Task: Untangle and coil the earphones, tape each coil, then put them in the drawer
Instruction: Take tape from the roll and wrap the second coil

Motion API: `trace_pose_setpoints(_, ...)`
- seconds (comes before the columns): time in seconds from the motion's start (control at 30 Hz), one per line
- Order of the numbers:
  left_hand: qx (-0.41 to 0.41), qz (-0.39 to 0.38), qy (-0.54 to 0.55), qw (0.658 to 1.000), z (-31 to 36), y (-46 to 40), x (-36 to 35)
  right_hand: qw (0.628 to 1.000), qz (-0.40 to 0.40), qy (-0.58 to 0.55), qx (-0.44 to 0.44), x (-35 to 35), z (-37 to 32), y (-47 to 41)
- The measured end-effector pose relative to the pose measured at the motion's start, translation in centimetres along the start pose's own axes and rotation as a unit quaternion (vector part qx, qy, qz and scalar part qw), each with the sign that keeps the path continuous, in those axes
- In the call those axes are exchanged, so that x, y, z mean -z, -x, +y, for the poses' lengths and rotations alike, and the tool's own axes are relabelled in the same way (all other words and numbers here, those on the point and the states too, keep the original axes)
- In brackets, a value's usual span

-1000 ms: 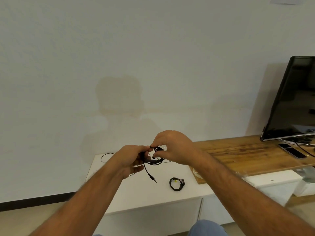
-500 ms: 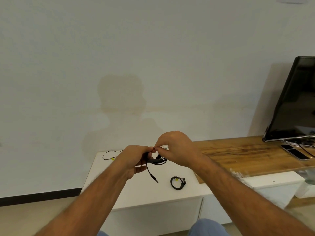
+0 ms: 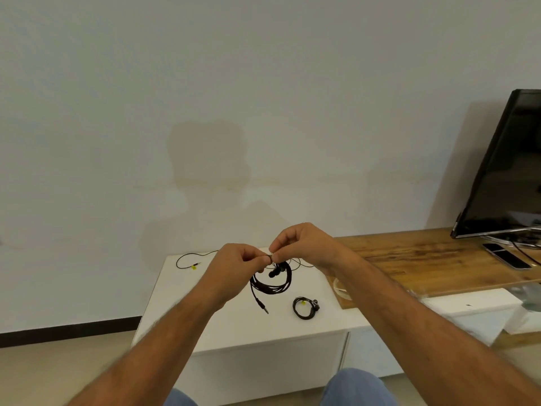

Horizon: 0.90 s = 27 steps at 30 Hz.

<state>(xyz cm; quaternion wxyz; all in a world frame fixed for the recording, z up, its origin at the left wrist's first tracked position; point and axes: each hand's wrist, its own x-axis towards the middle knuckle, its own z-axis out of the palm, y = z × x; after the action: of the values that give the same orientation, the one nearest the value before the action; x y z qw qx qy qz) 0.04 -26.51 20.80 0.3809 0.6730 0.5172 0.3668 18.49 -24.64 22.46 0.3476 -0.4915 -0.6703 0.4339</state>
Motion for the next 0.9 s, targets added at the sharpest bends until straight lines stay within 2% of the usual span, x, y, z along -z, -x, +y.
trace_pose_setpoints(0.13, -0.023, -0.001, -0.051, 0.998, -0.9, 0.1, -0.5, 1.000, -0.024, 0.007, -0.002, -0.2, 0.5, 0.0)
trace_pose_setpoints(0.3, 0.036, 0.004, 0.011, 0.999, -1.4, -0.1, -0.8, 0.998, -0.010, 0.043, 0.038, -0.7, 1.3, -0.1)
trace_pose_setpoints(0.4, 0.044, 0.010, 0.024, 0.999, -1.4, -0.4, -0.8, 0.998, 0.010, 0.040, 0.039, -0.6, 1.6, -0.2)
trace_pose_setpoints(0.53, 0.036, 0.015, 0.007, 0.999, -1.8, -0.6, -0.8, 0.980, 0.008, 0.178, 0.083, -1.1, 1.7, -0.2)
trace_pose_setpoints(0.67, 0.028, 0.015, -0.031, 0.999, -2.4, -0.8, -0.9, 0.965, 0.029, 0.233, 0.113, -1.5, 1.8, -0.4)
trace_pose_setpoints(0.83, 0.010, 0.024, -0.182, 0.983, -2.8, -1.1, -1.1, 0.947, 0.038, 0.296, 0.118, -2.0, 2.4, -0.5)
trace_pose_setpoints(0.9, 0.016, 0.024, -0.205, 0.978, -3.0, -1.2, -1.1, 0.941, 0.048, 0.312, 0.125, -2.4, 3.0, -0.6)
